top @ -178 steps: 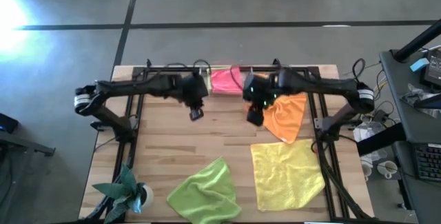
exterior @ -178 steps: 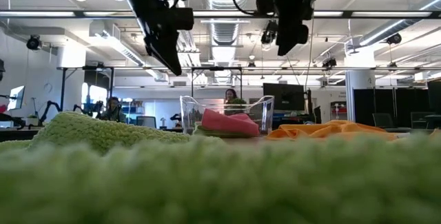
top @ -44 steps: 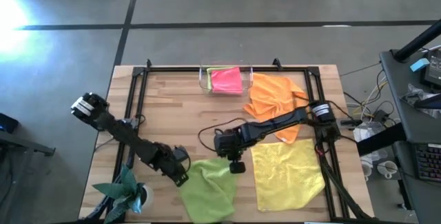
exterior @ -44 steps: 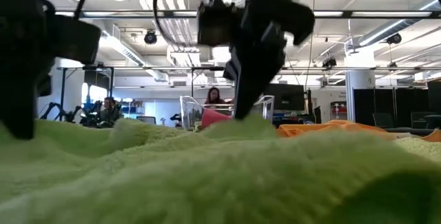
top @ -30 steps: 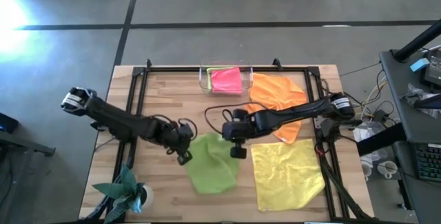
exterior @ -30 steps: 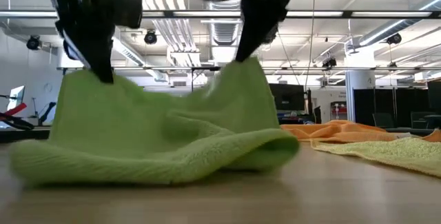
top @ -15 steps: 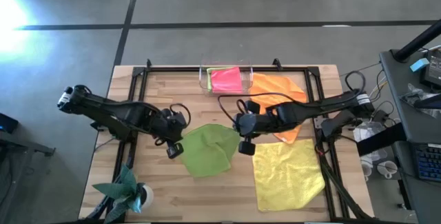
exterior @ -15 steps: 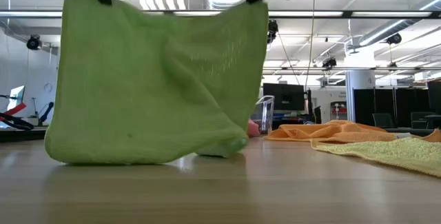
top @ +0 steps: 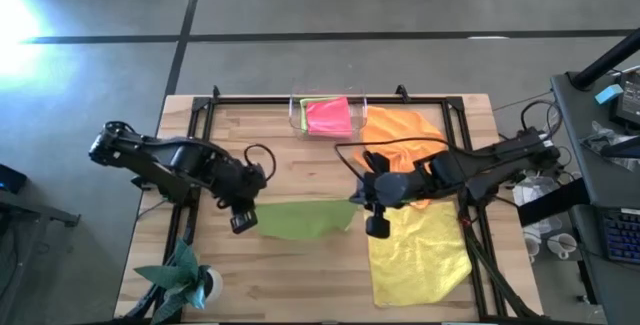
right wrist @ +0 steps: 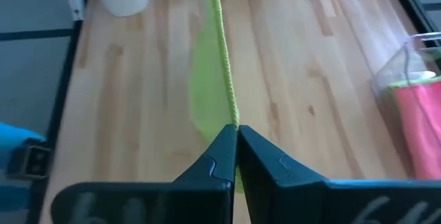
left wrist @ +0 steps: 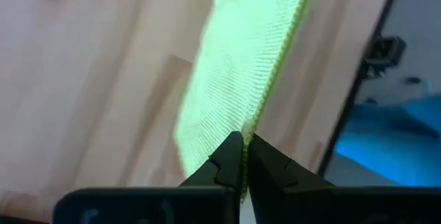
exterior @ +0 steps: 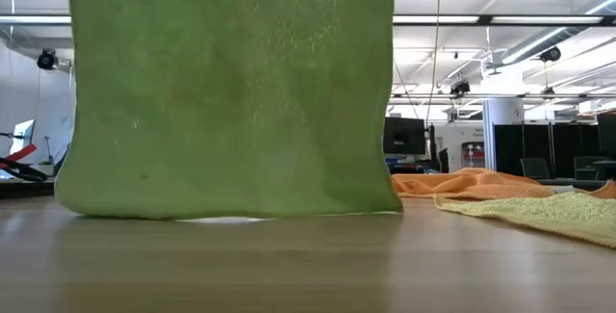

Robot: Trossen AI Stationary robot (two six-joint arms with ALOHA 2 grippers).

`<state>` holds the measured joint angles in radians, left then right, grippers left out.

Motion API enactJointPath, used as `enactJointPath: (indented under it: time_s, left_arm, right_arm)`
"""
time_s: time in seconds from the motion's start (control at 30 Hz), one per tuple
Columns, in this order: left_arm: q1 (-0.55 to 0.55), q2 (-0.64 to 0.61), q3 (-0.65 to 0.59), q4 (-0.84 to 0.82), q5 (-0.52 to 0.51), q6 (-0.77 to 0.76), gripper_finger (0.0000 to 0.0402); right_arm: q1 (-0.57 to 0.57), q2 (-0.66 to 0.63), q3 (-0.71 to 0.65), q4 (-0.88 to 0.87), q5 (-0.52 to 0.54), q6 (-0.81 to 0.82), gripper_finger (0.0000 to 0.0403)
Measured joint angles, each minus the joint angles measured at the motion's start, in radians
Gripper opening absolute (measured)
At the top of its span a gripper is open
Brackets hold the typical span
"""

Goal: Fold microfiber towels
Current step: Fold the green microfiber towel

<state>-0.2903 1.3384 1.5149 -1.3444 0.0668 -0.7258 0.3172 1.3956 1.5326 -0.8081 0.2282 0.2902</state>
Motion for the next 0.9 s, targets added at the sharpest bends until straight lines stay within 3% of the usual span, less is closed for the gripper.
enactJointPath:
  time_s: [0.27, 0.67, 0.9]
  left_arm:
    - [-0.008, 0.091, 0.092, -0.010, 0.118, 0.052, 0.0001]
    - [-0.023, 0.146, 0.322, -0.011, 0.138, 0.013, 0.0001]
    - [-0.016, 0.148, 0.321, -0.072, 0.133, -0.024, 0.0001]
  right_arm:
    - [0.090, -0.010, 0.000, 0.039, -0.002, 0.057, 0.0008]
    - [0.196, 0.020, 0.161, 0.043, 0.009, 0.086, 0.0008]
    - [0.178, 0.033, 0.187, -0.062, 0.137, 0.117, 0.0008]
